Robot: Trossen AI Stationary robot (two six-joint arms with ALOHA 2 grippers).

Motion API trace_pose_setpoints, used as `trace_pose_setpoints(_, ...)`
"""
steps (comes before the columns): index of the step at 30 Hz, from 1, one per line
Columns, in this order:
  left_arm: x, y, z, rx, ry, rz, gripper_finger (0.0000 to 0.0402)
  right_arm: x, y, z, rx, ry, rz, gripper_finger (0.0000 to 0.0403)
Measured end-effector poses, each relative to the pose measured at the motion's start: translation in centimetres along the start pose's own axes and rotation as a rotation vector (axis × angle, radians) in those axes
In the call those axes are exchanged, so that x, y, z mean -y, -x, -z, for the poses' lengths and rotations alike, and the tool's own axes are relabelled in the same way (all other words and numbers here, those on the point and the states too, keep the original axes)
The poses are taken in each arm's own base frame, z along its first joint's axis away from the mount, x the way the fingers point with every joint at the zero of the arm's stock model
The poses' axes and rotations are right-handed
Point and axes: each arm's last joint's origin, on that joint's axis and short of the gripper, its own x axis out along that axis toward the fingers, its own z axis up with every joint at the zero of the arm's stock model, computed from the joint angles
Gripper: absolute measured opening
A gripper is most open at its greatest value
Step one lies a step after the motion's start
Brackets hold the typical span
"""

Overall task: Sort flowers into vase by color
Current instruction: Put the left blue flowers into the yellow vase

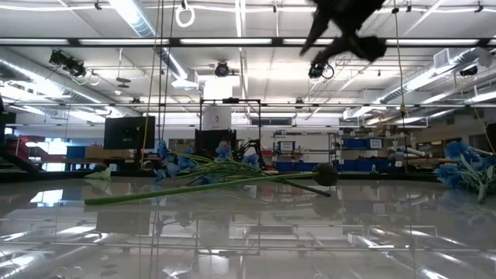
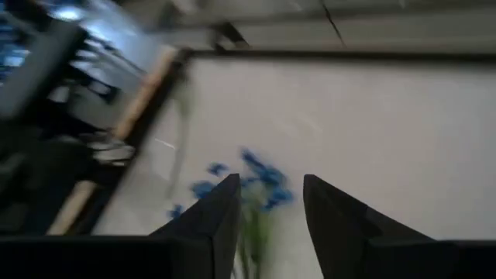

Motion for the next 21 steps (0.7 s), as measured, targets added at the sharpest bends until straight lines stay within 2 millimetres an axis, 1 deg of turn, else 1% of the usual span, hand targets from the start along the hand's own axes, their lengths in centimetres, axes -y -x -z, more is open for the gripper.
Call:
trace_pose_setpoints(3, 0.0, 0.0, 0.0, 0.001, 0.0, 0.0, 0.0149, 0.7, -3.0, 0.4, -0.099, -0.078, 0.067, 0.0139)
trace_pose_setpoints(5, 0.0, 0.0, 0.0, 0.003, 0.002, 0.0, 0.0149, 0.7, -4.9, 1.0, -0.177, -0.105, 0.067, 0.0138)
trace_pose_setpoints(9, 0.0, 0.0, -0.2, 0.014, 0.013, 0.002, 0.0149, -0.3, -8.6, 2.5, -0.284, -0.094, -0.034, 0.0137)
trace_pose_setpoints(13, 0.0, 0.0, 0.1, -0.014, -0.013, -0.003, 0.0149, -1.5, -12.2, 4.4, -0.316, -0.058, -0.168, 0.0137)
trace_pose_setpoints(15, -0.3, -0.1, 0.6, -0.06, -0.035, -0.017, 0.0149, -1.7, -13.4, 5.6, -0.317, -0.047, -0.181, 0.0137)
trace_pose_setpoints(17, -0.6, -0.1, 1.4, -0.129, -0.028, -0.04, 0.0149, -1.6, -14.3, 6.7, -0.331, -0.026, -0.145, 0.0137)
trace_pose_setpoints(21, -1.4, 0.1, 2.9, -0.27, 0.015, -0.103, 0.0148, -1.7, -15.2, 8.2, -0.397, 0.132, -0.08, 0.0137)
